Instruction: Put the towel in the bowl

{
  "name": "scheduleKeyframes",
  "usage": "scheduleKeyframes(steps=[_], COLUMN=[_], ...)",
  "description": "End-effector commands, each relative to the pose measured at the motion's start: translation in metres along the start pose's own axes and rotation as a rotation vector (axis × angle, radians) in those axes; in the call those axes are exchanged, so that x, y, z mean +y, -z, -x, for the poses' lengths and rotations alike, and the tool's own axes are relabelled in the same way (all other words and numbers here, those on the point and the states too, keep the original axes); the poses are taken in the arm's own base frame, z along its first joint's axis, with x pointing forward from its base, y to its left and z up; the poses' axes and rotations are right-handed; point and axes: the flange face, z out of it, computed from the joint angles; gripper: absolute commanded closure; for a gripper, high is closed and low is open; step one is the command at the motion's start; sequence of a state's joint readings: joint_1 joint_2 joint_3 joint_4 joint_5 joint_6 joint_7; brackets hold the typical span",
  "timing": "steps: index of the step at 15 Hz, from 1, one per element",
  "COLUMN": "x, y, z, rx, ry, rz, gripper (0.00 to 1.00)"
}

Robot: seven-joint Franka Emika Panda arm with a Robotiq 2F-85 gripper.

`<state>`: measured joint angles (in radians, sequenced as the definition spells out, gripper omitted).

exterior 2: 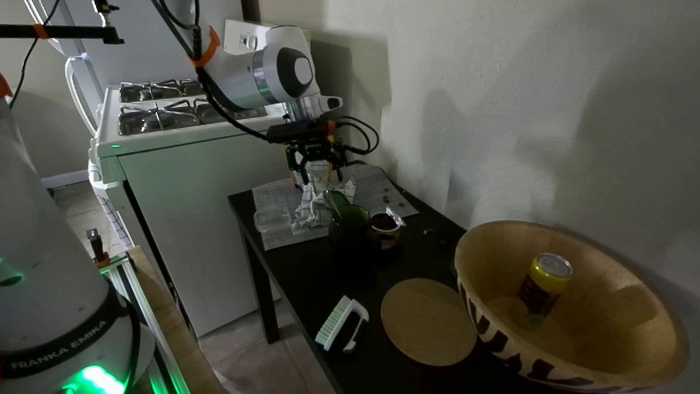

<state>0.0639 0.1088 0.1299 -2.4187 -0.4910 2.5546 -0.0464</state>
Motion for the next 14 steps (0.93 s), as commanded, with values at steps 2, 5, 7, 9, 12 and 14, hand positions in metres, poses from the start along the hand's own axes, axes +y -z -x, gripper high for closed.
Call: scheduleKeyframes(steps=[2,5,7,9,12,14], x=[0.007,0.007,0.009,0.009,0.01,0.012], y=[-0.02,-0.016,-0.021,-0.026,-0.034,-0.039], z=[-0.015,-0.011,-0.014,-0.017,-0.02,-0.022], rx=[0.01,0.004,0.0,0.021,0.037,0.039], ry=[0.175,0.147,0.155,0.164,0.168,0.169], rz=[-0.006,-0.015,-0.018,-0.009,-0.016,-0.014], gripper=[0.0,0.0,0.0,0.0,0.0,0.1])
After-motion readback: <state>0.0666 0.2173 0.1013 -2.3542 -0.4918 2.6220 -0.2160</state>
